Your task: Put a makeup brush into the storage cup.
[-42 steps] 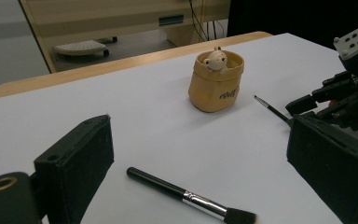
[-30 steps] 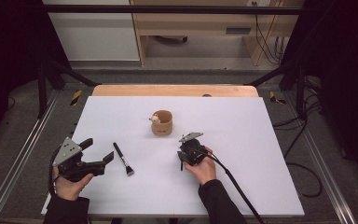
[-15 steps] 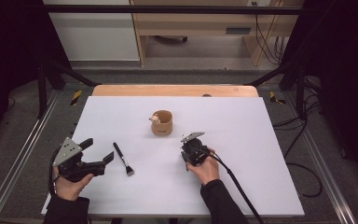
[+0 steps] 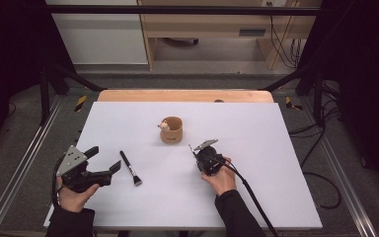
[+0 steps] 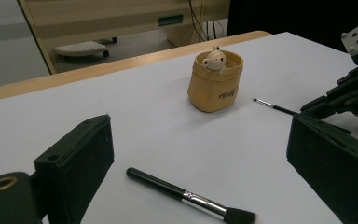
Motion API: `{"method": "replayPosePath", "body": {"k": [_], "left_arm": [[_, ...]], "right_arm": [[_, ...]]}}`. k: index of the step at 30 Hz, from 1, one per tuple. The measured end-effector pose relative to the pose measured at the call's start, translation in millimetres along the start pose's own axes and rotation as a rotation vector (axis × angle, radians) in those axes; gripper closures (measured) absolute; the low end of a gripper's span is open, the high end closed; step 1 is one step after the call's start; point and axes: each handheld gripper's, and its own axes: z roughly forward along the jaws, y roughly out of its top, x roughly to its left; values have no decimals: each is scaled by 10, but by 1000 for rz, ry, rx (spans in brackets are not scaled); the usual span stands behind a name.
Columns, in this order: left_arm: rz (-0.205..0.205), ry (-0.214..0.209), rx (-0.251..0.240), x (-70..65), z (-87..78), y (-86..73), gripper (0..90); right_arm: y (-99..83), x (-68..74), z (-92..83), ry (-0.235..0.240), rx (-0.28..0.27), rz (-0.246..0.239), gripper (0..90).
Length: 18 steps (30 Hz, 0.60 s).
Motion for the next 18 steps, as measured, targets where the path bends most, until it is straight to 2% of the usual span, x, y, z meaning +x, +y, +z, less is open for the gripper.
{"method": "replayPosePath", "body": {"k": [6, 10, 14, 16, 18], "left_arm": [[5, -1, 4, 2, 1, 0, 66], [6, -1, 5, 2, 1, -1, 66], [5, 0, 5, 4, 0, -1, 66], [6, 0, 6, 5, 1, -1, 66], [4, 1, 4, 0, 6, -1, 66]], "right_arm": [[-31, -77, -17, 14, 2, -1, 856], [-32, -75, -20, 17, 1, 2, 851], [-11, -88, -62, 19, -20, 1, 758], [18, -109, -113, 38, -34, -3, 710], [67, -114, -166, 32, -31, -21, 664]]}}
